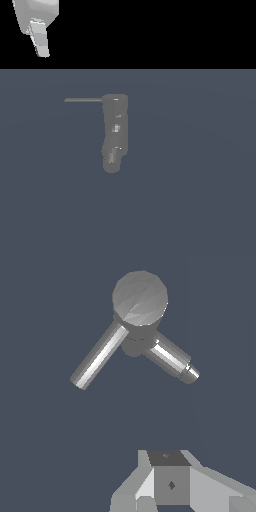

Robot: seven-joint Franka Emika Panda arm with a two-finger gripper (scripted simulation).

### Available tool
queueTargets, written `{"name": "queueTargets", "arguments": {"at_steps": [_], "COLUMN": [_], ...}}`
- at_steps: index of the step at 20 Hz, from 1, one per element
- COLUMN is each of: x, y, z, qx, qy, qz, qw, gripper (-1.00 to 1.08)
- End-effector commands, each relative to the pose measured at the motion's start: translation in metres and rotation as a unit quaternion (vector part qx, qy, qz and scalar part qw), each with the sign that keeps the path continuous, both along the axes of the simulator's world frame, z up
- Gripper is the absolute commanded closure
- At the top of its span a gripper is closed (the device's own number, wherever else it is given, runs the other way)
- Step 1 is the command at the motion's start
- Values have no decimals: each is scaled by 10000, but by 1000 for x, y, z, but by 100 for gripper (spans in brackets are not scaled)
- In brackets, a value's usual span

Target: Turn on the faucet by rotating a designated handle.

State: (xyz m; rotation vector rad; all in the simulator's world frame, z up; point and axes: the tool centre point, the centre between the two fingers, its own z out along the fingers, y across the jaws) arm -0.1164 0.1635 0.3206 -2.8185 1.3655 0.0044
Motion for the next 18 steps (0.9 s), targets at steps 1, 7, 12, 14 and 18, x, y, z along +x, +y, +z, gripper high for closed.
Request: {"name": "queueTargets", "arguments": {"at_steps": [1,7,12,14,18], "x": [10,35,56,65,83], "y": [4,12,15,16,16], "z": [-9,-29,-46,-53,-67], "qx": [6,8,5,2,-8], "qy": [-1,2,5,6,9], "qz": [-241,-786,-1233,-1412,-1781], "qw": [9997,9969,9924,9900,9840], "gripper": [108,108,108,108,108]}}
